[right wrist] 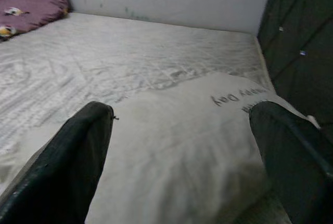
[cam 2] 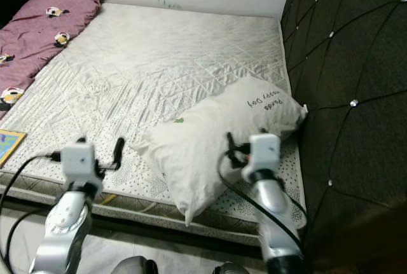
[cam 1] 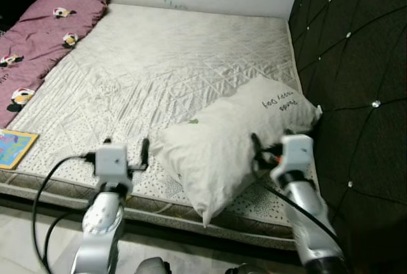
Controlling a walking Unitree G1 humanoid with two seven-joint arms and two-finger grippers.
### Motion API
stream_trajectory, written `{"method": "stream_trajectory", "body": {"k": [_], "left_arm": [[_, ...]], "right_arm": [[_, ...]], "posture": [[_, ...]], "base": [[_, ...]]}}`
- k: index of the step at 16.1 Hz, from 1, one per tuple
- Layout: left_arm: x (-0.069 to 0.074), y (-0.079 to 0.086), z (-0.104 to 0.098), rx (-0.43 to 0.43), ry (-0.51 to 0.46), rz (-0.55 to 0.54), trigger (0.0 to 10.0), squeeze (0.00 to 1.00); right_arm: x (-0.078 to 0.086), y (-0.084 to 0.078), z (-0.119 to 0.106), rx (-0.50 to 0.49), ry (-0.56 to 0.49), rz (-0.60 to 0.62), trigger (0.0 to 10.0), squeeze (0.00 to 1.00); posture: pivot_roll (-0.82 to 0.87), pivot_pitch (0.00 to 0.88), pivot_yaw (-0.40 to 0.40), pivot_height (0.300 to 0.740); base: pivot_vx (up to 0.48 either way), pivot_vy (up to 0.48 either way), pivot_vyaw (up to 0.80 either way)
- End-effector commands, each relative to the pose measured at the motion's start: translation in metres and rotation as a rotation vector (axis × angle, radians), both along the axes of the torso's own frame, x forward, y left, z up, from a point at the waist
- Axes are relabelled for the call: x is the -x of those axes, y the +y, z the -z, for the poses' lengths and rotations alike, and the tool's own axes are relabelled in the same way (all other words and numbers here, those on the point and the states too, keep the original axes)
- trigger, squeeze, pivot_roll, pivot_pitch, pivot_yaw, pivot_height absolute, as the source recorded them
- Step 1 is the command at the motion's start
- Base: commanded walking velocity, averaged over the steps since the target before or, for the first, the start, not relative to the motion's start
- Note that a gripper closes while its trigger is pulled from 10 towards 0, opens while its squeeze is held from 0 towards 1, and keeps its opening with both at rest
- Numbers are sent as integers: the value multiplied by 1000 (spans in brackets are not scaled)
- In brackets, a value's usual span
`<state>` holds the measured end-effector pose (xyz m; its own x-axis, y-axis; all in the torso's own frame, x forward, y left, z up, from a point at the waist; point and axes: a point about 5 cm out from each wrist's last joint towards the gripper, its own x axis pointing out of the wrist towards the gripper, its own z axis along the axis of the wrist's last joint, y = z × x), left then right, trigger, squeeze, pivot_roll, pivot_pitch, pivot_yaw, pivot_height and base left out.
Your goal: Clean up the room
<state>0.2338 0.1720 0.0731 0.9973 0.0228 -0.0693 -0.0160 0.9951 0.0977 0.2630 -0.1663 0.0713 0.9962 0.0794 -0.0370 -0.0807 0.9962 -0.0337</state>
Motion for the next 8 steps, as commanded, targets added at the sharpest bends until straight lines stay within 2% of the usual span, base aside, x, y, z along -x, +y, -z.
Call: {"method": "stream_trajectory", "body": {"k": [1,3,4,8], "left_arm": [[3,2,-5,0,-21,1,10000,0],[6,6,-4,-6,-25,-10,10000,0],[5,6,-5,16,-38,-1,10000,0],[4,4,-11,-39,-95,61,10000,0]], "right_arm": [[3,-6,-5,-1,-13,23,10000,0],[13,-14,-4,22,-3,47,10000,0],[16,-17,2,21,39,71,10000,0],[14,-15,-3,8,25,58,10000,0]], "posture": [[2,47,-8,740],[-2,49,-9,740],[-3,49,-9,740],[-4,46,-7,740]], "base": [[0,0,0],[0,0,0],[0,0,0],[0,0,0]]}}
